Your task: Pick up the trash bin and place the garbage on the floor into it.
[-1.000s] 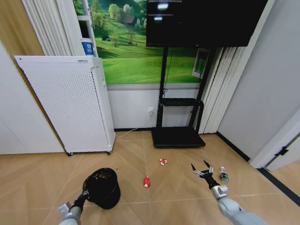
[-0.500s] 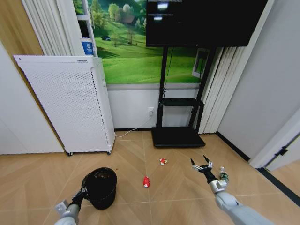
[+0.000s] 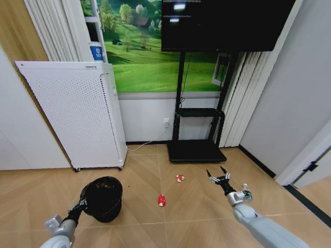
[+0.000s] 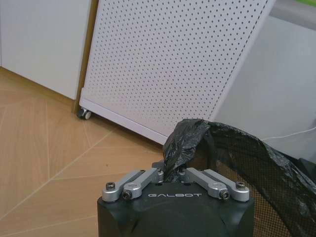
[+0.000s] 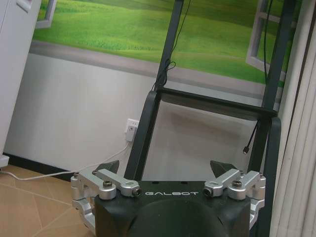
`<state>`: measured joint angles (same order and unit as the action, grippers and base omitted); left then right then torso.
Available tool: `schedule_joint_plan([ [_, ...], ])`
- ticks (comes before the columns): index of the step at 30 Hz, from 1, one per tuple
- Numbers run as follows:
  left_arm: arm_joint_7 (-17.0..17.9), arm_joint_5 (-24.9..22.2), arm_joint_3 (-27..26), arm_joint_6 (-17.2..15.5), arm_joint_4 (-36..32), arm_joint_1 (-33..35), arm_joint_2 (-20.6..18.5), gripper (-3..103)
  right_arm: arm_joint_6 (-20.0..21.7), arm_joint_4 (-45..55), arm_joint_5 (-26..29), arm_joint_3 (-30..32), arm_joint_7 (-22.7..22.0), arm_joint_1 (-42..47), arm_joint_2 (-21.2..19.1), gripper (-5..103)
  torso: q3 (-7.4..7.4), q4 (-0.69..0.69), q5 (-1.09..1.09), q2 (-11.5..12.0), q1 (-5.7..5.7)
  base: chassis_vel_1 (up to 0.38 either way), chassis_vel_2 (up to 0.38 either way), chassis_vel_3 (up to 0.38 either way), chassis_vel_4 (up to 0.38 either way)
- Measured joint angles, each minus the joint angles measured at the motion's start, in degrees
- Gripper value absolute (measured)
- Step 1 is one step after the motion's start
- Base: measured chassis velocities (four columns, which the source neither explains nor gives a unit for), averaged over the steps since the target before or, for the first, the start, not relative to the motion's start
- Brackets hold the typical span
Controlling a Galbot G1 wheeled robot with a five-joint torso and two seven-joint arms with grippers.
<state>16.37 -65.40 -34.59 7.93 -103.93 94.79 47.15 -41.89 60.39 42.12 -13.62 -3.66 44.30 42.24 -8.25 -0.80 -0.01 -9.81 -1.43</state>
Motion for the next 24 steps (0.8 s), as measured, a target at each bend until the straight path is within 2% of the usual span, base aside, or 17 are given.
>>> schedule_joint_plan([
  [5, 0.06, 0.59, -4.67, 0.08, -2.82, 5.97, 0.32, 7, 0.35, -4.40, 0.15, -5.23, 1.76, -3.94, 0.82, 100, 0.01, 0.00, -0.02, 0.00, 0.00, 0.000, 0.000, 0.000, 0.000],
  [11, -0.18, 1.20, -9.71, 0.21, -5.17, 12.25, 1.88, 7, -0.86, -13.30, -2.24, -12.27, 4.51, -8.59, 6.90, 100, 0.00, 0.03, 0.01, -0.01, 0.00, 0.000, 0.000, 0.000, 0.000],
  [18, -1.24, 2.56, -11.08, 0.87, -5.02, 14.50, 4.65, 7, -2.87, -19.70, -5.27, -17.55, 7.80, -10.91, 11.44, 100, 0.00, 0.00, 0.00, -0.01, 0.00, 0.000, 0.000, 0.000, 0.000],
  [24, -1.56, 3.01, -11.16, 1.01, -4.50, 14.67, 5.45, 7, -3.78, -24.69, -8.77, -20.06, 10.99, -12.73, 15.19, 100, 0.00, -0.01, -0.01, 0.00, 0.01, 0.000, 0.000, 0.000, 0.000],
])
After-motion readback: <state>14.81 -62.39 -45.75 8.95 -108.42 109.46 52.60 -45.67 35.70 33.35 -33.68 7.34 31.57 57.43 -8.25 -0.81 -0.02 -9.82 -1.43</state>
